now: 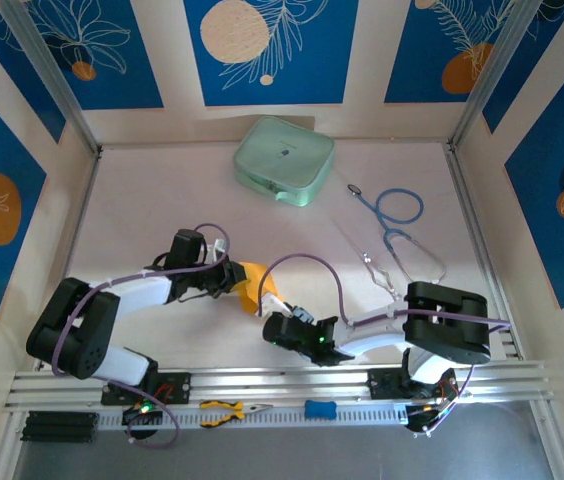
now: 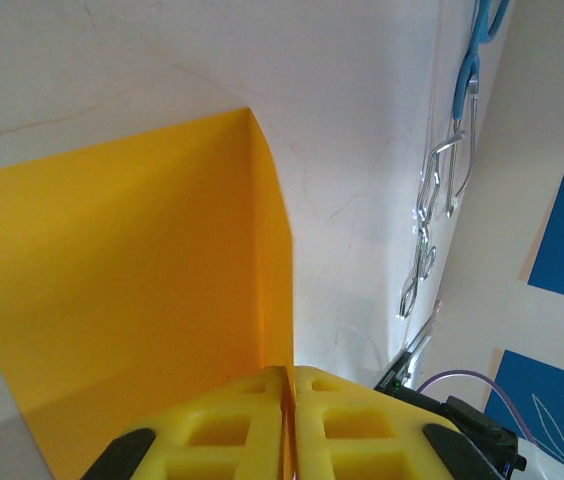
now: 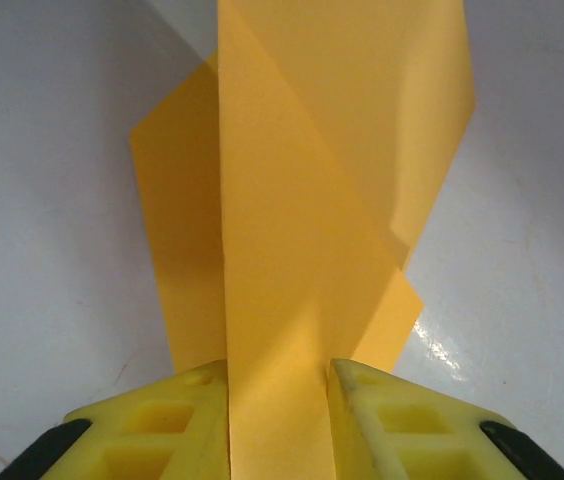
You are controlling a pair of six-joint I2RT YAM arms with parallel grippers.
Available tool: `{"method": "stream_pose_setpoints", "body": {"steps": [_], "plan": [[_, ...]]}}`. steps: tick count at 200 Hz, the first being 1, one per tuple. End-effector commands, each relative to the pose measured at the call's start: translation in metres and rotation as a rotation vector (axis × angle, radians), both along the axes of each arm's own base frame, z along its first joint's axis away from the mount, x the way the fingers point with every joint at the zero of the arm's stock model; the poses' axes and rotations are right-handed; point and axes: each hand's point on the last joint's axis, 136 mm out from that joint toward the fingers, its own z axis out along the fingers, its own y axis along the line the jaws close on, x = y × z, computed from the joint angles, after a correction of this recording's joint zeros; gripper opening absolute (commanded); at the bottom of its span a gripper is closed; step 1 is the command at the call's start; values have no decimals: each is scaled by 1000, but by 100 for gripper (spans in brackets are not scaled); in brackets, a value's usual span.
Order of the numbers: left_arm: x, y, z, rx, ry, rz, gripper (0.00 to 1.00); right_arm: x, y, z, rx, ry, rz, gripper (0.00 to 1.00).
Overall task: Fold a paper plane with a square sheet of paper (pick it up from the middle)
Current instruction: Perform the fourth fold on the wing at the bottom-center of the table.
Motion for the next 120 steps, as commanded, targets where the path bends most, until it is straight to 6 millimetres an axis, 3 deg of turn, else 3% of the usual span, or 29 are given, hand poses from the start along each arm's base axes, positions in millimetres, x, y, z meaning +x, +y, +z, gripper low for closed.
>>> {"method": "stream_pose_setpoints", "body": {"steps": [1, 120], "plan": [[-2, -1, 2, 2, 5, -7, 11, 6, 6, 7, 49, -3, -44, 30], [-3, -1, 0, 6, 11, -5, 10, 13, 5, 8, 65, -13, -62, 34]]}}
